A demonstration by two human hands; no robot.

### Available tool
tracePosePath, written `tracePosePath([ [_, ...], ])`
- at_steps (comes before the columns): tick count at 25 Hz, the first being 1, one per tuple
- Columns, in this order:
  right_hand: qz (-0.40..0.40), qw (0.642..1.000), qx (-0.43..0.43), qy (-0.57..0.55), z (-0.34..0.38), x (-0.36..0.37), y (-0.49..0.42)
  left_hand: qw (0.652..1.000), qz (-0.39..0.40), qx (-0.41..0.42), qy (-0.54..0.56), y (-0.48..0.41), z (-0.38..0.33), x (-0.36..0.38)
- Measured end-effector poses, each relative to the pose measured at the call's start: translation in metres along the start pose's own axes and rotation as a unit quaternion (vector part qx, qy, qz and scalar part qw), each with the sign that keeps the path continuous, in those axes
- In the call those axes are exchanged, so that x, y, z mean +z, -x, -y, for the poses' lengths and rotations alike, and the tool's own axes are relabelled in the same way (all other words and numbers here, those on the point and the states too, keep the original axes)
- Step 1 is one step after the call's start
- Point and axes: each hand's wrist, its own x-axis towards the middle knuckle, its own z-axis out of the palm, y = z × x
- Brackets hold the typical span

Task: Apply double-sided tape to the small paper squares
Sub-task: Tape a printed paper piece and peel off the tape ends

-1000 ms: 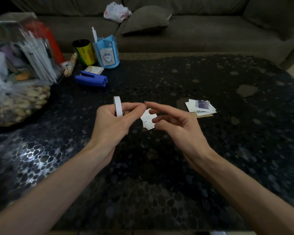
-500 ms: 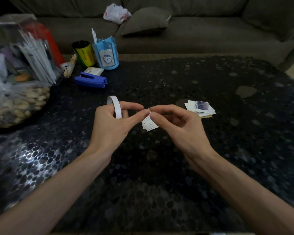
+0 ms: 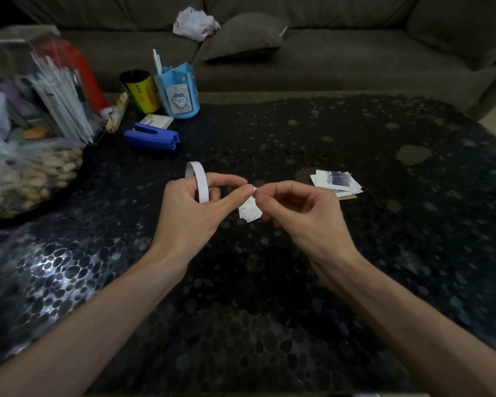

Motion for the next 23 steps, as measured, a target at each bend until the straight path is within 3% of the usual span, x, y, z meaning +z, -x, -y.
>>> tracePosePath([
  [14, -0.052, 0.999, -0.004, 0.005, -0.0045, -0.0008, -0.0031, 1.0, 0.0, 0.002, 0.0, -0.0003, 0.0014, 0.002],
  [23, -0.044, 0.999, -0.004, 0.001, -0.0054, -0.0013, -0.0034, 1.0, 0.004, 0.008, -0.009, 0.001, 0.0003, 0.0022],
])
